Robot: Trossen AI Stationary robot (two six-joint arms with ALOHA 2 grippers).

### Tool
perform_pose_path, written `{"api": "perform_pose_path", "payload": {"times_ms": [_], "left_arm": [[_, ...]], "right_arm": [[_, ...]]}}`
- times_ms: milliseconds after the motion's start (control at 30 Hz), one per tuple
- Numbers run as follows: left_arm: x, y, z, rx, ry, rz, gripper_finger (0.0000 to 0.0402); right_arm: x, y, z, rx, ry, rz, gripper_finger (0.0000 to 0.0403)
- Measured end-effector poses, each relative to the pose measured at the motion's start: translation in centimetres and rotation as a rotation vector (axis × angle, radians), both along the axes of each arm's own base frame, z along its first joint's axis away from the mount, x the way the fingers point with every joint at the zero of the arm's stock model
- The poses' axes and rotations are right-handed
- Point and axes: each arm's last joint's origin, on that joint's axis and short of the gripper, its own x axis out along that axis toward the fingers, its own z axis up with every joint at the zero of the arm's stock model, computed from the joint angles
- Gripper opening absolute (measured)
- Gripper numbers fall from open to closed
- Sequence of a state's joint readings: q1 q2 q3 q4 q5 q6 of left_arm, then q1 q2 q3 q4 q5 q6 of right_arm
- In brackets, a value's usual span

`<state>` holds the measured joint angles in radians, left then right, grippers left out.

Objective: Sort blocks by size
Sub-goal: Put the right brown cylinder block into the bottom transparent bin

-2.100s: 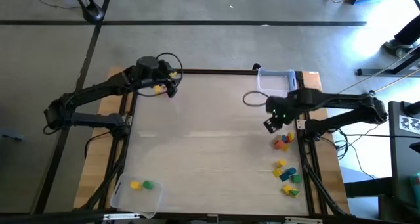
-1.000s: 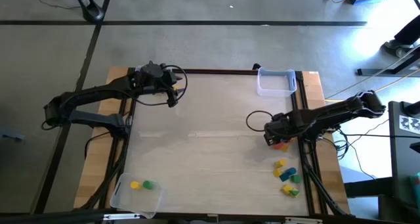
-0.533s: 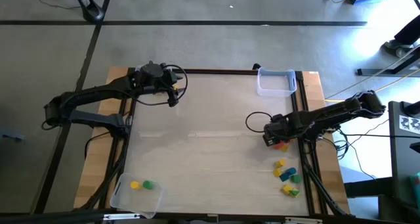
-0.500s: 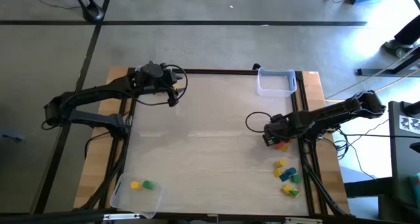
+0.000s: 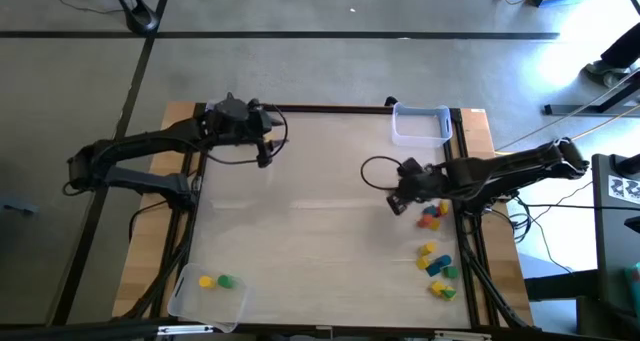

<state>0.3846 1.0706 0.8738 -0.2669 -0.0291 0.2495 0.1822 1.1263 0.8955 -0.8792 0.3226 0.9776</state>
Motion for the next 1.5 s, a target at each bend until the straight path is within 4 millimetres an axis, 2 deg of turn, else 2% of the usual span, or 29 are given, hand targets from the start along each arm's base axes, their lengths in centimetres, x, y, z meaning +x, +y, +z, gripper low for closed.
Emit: {"api": "perform_pose_path", "payload": {"times_ms": [167,367,533,767,967,1133,1267,1433,1500], "left_arm": [[0.8,-1.6,0.5,0.048,-0.038,-0.161,0.0226],[1.9,-4.1,1.1,0.217,-0.080,-0.340,0.0226],[2.9,-4.9,1.3,0.345,-0.100,-0.417,0.0226],[4.6,-5.4,0.5,0.500,-0.086,-0.488,0.0226],[5.5,-5.7,0.6,0.603,-0.115,-0.479,0.0226],[5.6,-5.8,0.9,0.617,-0.141,-0.465,0.0221],[5.6,-5.8,0.9,0.612,-0.138,-0.465,0.0187],[5.6,-5.8,0.9,0.591,-0.148,-0.454,0.0120],[5.6,-5.8,0.9,0.591,-0.149,-0.454,0.0114]], "right_arm": [[2.7,0.0,2.0,-0.146,-0.271,0.187,0.0130],[5.9,-1.8,3.7,-0.364,-0.497,0.290,0.0131],[8.9,-3.9,4.1,-0.416,-0.693,0.401,0.0131],[12.1,-5.4,3.2,-0.418,-0.929,0.518,0.0131],[13.2,-5.6,2.6,-0.437,-1.000,0.523,0.0132],[13.2,-5.6,2.9,-0.449,-1.020,0.510,0.0132],[13.2,-5.6,2.9,-0.452,-1.028,0.511,0.0132],[13.2,-5.6,2.9,-0.450,-1.028,0.508,0.0133],[13.2,-5.6,3.0,-0.449,-1.034,0.505,0.0138]]}}
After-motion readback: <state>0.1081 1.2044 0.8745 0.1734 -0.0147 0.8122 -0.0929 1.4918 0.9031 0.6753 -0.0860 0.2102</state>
